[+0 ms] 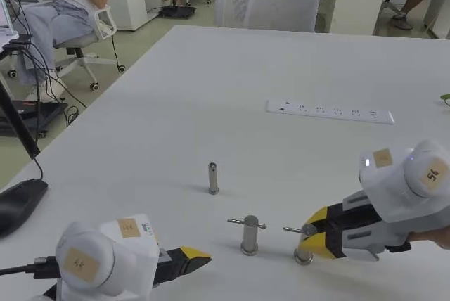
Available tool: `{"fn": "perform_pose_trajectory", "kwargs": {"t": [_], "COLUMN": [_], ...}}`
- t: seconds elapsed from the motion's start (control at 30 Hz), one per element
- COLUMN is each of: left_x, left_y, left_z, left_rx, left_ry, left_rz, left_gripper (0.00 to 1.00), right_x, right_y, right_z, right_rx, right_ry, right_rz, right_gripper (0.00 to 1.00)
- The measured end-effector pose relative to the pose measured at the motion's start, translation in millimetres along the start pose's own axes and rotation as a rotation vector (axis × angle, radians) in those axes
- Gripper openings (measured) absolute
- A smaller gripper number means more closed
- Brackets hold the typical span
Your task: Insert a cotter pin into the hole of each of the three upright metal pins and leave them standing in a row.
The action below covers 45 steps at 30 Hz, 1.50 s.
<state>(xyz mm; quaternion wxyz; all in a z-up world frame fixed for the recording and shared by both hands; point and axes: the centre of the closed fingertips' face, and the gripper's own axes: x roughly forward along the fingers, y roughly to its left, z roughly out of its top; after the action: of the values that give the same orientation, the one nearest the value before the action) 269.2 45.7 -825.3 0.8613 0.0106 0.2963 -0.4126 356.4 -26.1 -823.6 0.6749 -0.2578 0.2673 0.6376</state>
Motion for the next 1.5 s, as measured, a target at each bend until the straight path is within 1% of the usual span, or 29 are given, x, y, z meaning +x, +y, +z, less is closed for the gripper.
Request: {"fn": "perform_pose_trajectory", "kwargs": {"t": [0.1,0.27,0.6,1.0,1.23,1.5], "left_x": [-1.0,-2.6,-3.1,-3.6,-3.2,-3.8], "left_y": [0.8,3.5,4.8,6.6,6.2,7.2], "left_z": [0.2,-0.4,-1.9,-2.8,-1.2,-2.0], "left_rx": [-0.002,-0.004,-0.004,-0.001,-0.001,-0.007], "left_ry": [-0.002,0.001,0.011,0.023,0.021,0.021], "left_rz": [0.003,0.012,0.017,0.023,0.022,0.025], "left_gripper": [0.68,0.68,0.67,0.66,0.67,0.68], "right_x": [0.2,0.7,0.7,0.4,-0.2,2.6], "right_y": [-1.4,2.0,2.2,3.3,3.8,6.0], "right_z": [-0.5,-0.4,0.4,0.7,0.6,-3.3], "right_rx": [0.003,-0.003,0.004,0.013,0.045,0.051], "right_ry": [-0.003,-0.015,-0.04,-0.059,-0.076,-0.068], "right_rz": [0.016,0.043,0.058,0.049,0.049,0.047], "right_gripper": [0.12,0.12,0.13,0.14,0.15,0.18]}}
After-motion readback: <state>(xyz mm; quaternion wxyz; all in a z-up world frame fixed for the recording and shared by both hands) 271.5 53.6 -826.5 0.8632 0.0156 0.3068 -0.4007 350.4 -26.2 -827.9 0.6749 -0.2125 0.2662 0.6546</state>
